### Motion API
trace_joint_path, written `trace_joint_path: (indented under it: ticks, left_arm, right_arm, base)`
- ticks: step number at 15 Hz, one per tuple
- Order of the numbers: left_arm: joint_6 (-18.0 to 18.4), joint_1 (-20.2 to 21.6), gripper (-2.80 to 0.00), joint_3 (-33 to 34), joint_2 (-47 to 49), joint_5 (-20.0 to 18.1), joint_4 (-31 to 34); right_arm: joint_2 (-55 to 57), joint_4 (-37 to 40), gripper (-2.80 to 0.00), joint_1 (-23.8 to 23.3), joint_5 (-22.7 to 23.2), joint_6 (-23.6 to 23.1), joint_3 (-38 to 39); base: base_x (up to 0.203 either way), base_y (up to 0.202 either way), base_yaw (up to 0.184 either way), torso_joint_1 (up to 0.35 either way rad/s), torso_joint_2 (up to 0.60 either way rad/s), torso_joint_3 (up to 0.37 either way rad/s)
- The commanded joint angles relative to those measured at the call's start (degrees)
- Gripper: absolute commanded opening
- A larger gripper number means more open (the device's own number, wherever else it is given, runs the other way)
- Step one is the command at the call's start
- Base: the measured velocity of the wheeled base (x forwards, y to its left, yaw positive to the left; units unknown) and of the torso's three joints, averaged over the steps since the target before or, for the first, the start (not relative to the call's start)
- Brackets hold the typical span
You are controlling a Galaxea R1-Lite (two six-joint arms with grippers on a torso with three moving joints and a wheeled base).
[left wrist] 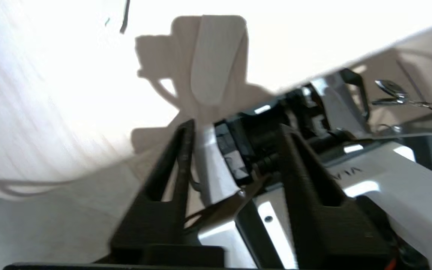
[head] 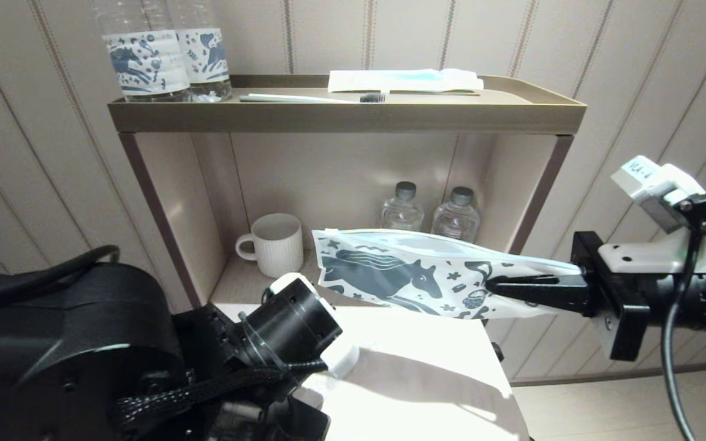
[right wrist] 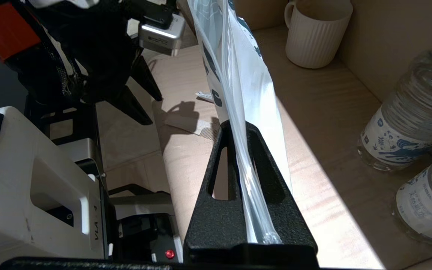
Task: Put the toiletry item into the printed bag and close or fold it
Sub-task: Pick up the toothpaste
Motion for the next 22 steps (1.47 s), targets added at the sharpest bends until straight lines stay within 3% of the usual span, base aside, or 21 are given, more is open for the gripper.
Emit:
trace_joint_path:
  ticks: [1,9,14,22]
  left_arm:
    - [0.3,-0.3,0.00,-2.6,4.1,1.0,1.5]
    - [1.3,-0.3,0.00,-8.1,9.6,9.0,3.5]
    - [2.7,0.7,0.00,-9.1,14.2,17.5,2.8]
    - [2.7,4.3,0.00,-9.7,13.7,17.7,2.9]
  right_arm:
    - [-0.3,0.0,-2.80,-0.3,0.4,-0.1,-0.4]
    - [-0.6,0.0,-2.80,-0.5,0.9,-0.1,-0.1]
    - [-0.5,0.0,-2.80,-0.7,0.9,-0.1,-0.1]
    - [-0.4,0.0,-2.80,-0.7,1.4,-0.1,0.0]
  base:
    - [0.000,0.000,0.000,0.000,0.00,0.000]
    - [0.000,0.000,0.000,0.000,0.00,0.000]
    - [0.000,0.000,0.000,0.000,0.00,0.000]
    - [0.000,0.000,0.000,0.000,0.00,0.000]
